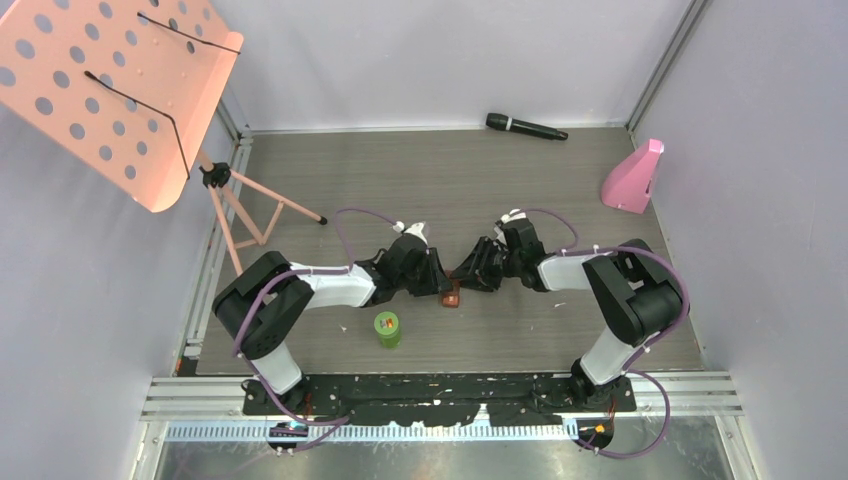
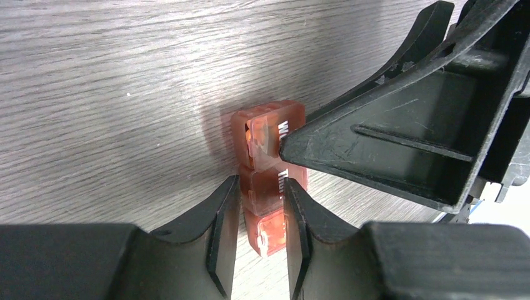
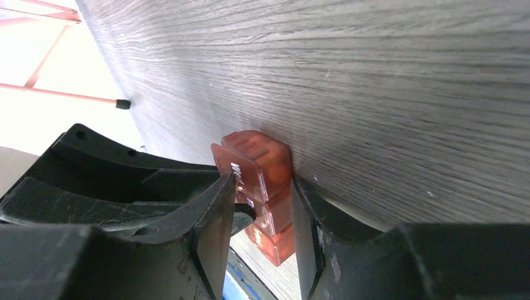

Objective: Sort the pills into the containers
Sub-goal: Close the pill container at the center of the board.

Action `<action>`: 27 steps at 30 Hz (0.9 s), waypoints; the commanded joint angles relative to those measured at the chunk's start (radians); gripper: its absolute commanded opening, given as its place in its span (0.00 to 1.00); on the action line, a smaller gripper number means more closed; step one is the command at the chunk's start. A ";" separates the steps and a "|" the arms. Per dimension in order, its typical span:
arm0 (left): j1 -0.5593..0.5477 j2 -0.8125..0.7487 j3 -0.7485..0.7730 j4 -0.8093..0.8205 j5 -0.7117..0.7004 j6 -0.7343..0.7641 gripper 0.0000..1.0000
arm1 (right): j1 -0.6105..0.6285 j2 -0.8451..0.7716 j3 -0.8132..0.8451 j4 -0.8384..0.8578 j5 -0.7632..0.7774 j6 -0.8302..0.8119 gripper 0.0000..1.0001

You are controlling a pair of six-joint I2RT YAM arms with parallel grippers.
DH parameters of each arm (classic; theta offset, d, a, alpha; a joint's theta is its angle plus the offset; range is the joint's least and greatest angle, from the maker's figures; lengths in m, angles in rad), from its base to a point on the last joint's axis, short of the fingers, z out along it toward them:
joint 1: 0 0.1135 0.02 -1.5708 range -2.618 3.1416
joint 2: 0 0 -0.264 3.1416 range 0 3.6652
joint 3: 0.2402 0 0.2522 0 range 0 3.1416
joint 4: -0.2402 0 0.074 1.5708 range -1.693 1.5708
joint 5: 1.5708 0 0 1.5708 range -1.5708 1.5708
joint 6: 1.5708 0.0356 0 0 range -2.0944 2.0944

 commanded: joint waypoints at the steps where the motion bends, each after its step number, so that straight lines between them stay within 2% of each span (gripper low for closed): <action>1: -0.002 0.046 -0.037 -0.123 -0.096 0.056 0.30 | 0.017 0.010 0.059 -0.240 0.189 -0.098 0.45; 6: -0.002 0.066 -0.013 -0.167 -0.098 0.085 0.31 | 0.051 0.022 0.110 -0.389 0.301 -0.182 0.45; 17: -0.013 0.099 0.032 -0.272 -0.140 0.117 0.31 | 0.120 0.096 0.163 -0.560 0.503 -0.231 0.44; 20: -0.016 0.109 0.037 -0.286 -0.150 0.117 0.31 | 0.140 0.099 0.164 -0.595 0.606 -0.237 0.45; 27: -0.016 0.122 0.030 -0.283 -0.148 0.107 0.30 | 0.154 0.167 0.155 -0.594 0.654 -0.249 0.33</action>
